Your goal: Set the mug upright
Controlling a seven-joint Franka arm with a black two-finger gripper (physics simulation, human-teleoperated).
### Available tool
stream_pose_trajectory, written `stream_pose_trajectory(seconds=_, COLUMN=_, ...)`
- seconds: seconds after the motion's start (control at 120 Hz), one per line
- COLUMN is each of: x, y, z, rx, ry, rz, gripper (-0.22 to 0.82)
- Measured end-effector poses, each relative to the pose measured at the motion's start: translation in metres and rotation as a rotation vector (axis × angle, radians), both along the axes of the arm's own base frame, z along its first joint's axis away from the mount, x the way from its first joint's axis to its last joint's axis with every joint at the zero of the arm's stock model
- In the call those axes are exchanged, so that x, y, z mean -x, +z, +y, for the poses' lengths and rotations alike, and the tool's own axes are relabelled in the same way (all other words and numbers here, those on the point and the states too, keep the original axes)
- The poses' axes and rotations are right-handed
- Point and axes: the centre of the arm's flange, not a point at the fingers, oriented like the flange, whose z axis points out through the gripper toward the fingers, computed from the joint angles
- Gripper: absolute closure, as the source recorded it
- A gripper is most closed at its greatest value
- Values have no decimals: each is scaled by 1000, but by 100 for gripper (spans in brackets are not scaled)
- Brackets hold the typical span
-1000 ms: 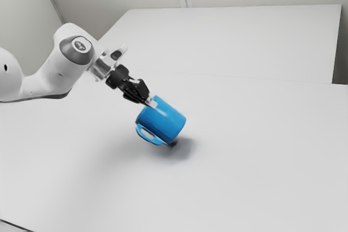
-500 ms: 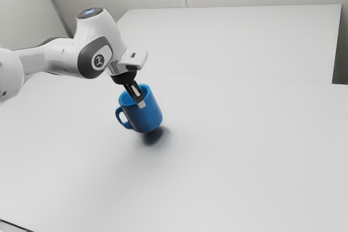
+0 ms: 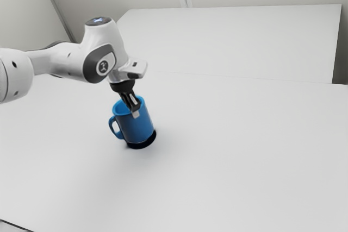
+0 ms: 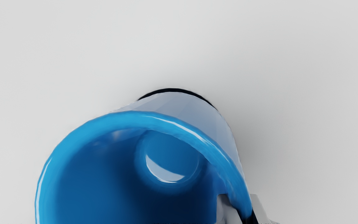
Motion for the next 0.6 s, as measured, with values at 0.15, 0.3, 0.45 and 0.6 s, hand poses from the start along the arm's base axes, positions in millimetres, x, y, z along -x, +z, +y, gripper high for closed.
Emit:
stream_pose_trajectory(seconds=0.15, x=0, y=-2, z=-7, rx=3, ry=6, rz=8, gripper=79)
stream_pose_trajectory(seconds=0.3, x=0, y=-7, z=-20, rx=2, ry=-5, rz=15, gripper=78)
stream_pose_trajectory(seconds=0.45, x=1, y=-7, z=-34, rx=10, ry=-19, rz=17, gripper=55)
stream_pose_trajectory(seconds=0.6, x=5, y=11, z=-39, rx=42, ry=-15, rz=-9, gripper=28)
